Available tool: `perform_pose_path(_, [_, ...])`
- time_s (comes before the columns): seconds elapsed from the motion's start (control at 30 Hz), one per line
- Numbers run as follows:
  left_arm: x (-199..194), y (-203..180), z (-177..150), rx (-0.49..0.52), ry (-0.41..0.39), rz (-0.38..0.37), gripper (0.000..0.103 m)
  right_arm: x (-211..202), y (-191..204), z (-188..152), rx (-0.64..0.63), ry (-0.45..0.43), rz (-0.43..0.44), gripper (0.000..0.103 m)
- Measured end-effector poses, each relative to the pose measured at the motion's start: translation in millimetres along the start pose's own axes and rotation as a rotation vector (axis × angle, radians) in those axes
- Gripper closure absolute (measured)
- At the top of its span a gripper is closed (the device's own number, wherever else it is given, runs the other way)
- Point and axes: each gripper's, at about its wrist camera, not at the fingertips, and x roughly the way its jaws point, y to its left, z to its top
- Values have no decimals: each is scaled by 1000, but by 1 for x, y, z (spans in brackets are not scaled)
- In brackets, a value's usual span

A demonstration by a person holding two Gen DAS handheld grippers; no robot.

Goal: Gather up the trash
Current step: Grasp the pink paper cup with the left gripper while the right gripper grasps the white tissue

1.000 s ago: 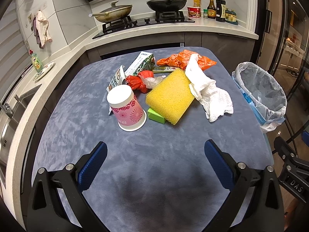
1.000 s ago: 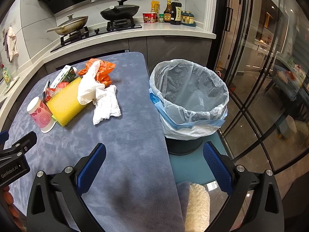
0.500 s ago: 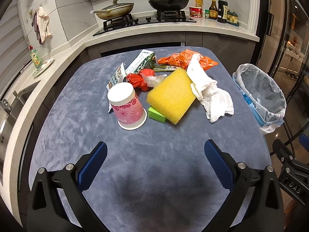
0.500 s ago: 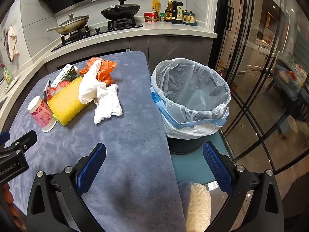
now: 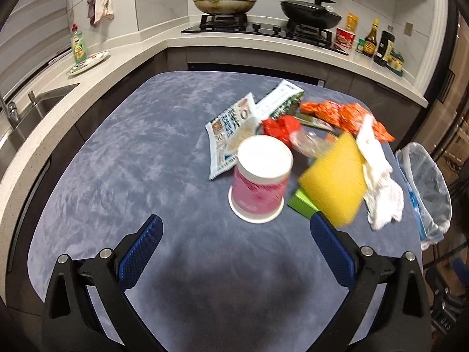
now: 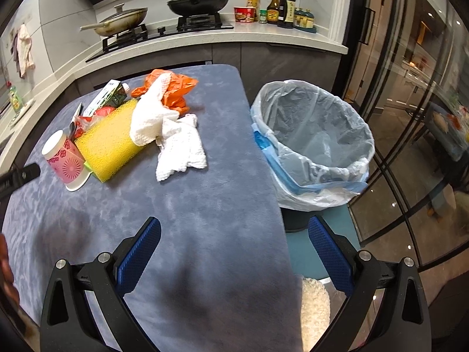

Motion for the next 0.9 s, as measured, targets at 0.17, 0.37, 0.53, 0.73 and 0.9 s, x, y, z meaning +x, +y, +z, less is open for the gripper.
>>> perform_pose_path(0.17, [20, 5, 14, -4, 6, -31, 7, 10, 11, 8, -15, 10, 5, 7])
perform_pose_path(0.37, [47, -6, 22, 43, 5, -54, 7, 22, 24, 18, -32, 21, 10, 7])
perform_pose_path(0.53, [61, -5, 27, 36, 2, -85, 10, 31, 32, 25, -42, 28, 10, 7])
perform_pose_path(0.73, [70, 0, 28, 7, 44, -158, 43, 43, 38, 32, -49, 34, 19, 8])
perform_pose_path(0.9, [65, 0, 26, 4, 38, -178, 49, 52, 42, 42, -58, 24, 52, 18])
